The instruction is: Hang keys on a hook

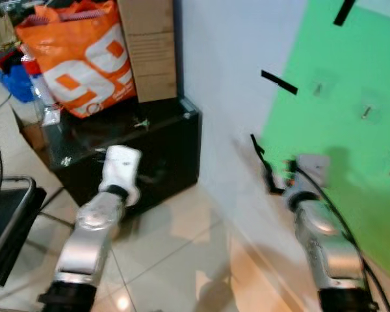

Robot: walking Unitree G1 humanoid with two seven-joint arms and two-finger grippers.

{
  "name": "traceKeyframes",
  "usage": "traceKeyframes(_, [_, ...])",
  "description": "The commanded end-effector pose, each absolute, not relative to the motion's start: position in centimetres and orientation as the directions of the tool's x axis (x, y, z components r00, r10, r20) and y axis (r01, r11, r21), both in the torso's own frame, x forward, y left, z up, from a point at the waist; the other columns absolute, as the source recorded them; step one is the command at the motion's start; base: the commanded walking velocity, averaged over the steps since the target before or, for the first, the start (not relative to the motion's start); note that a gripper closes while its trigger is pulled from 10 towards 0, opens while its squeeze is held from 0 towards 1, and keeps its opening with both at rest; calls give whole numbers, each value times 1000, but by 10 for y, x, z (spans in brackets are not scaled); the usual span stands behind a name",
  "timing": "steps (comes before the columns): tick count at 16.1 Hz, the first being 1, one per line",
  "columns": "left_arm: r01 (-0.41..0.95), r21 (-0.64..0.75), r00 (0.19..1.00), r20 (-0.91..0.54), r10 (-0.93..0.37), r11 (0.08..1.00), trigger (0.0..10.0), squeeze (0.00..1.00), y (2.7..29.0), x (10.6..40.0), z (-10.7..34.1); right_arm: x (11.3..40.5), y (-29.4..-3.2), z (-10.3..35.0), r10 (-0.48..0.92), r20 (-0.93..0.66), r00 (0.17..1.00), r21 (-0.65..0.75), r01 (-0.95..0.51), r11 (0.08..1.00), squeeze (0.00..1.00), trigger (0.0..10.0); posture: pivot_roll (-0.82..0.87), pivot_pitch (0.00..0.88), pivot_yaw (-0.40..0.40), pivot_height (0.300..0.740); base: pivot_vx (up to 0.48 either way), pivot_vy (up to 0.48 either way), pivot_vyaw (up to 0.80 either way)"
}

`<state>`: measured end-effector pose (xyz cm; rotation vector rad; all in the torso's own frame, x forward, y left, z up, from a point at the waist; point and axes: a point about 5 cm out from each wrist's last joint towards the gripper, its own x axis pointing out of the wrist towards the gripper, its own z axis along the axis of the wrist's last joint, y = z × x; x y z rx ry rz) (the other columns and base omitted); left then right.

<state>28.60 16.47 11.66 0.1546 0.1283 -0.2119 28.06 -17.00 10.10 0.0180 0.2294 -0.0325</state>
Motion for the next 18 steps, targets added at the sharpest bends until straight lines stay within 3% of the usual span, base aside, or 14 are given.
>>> traceKeyframes(1, [236, 134, 968, -117, -221, 962, 10000, 0, 158, 288, 123, 278, -183, 100, -71, -229, 971, -7, 71, 997, 1000, 10000, -81, 0, 25, 740, 307, 0, 0])
traceKeyframes(18, [259, 138, 963, -116, -244, 956, 10000, 0, 156, 291, 123, 276, -189, 100, -82, -232, 969, -23, 79, 997, 1000, 10000, -93, 0, 33, 740, 331, 0, 0])
